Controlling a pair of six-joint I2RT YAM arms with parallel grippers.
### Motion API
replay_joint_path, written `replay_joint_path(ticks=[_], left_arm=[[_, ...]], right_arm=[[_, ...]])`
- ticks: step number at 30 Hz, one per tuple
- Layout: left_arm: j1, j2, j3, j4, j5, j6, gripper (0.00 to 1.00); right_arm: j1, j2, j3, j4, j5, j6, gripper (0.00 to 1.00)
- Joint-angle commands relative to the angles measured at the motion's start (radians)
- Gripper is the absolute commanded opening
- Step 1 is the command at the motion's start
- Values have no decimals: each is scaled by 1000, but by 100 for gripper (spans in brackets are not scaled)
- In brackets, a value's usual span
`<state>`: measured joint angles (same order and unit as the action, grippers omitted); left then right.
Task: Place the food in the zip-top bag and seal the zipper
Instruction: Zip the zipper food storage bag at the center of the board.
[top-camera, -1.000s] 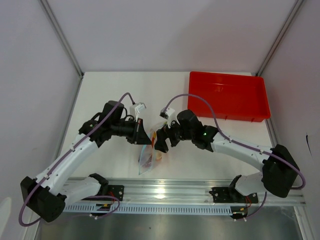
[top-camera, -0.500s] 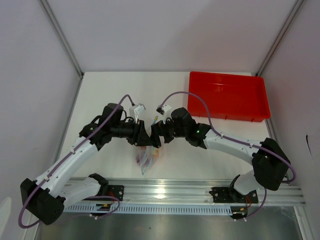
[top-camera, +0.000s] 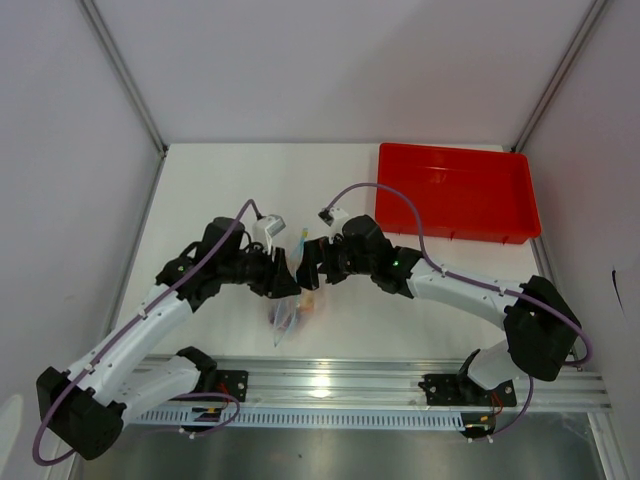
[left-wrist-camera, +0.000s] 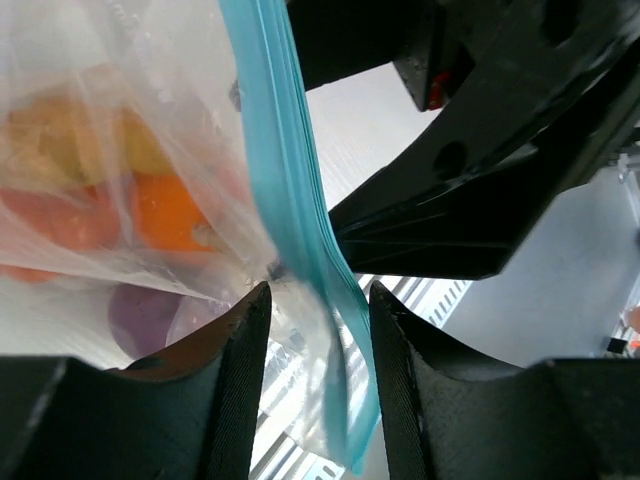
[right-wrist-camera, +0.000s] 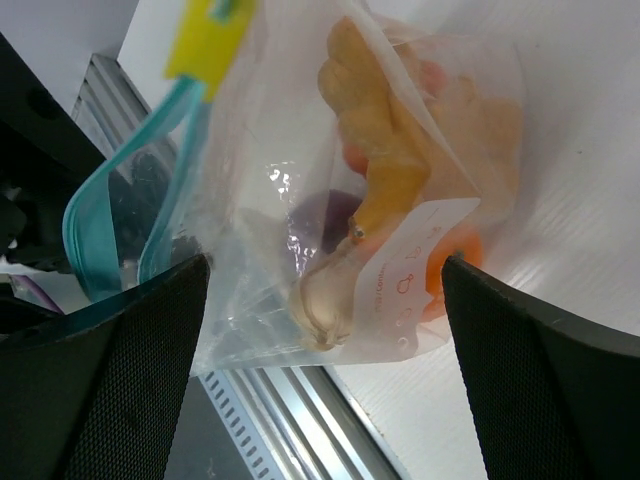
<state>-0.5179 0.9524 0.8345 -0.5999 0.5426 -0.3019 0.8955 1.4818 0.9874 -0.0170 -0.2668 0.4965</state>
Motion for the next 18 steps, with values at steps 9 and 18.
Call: replay_joint_path(ticks=[9, 18], left_arm=[[-74, -43, -34, -9, -148, 29, 50], [-82, 5, -26, -31, -254, 10, 27]], right_arm=[[10, 26, 63, 22, 28, 139, 99], [2, 14, 89, -17, 28, 160, 99]])
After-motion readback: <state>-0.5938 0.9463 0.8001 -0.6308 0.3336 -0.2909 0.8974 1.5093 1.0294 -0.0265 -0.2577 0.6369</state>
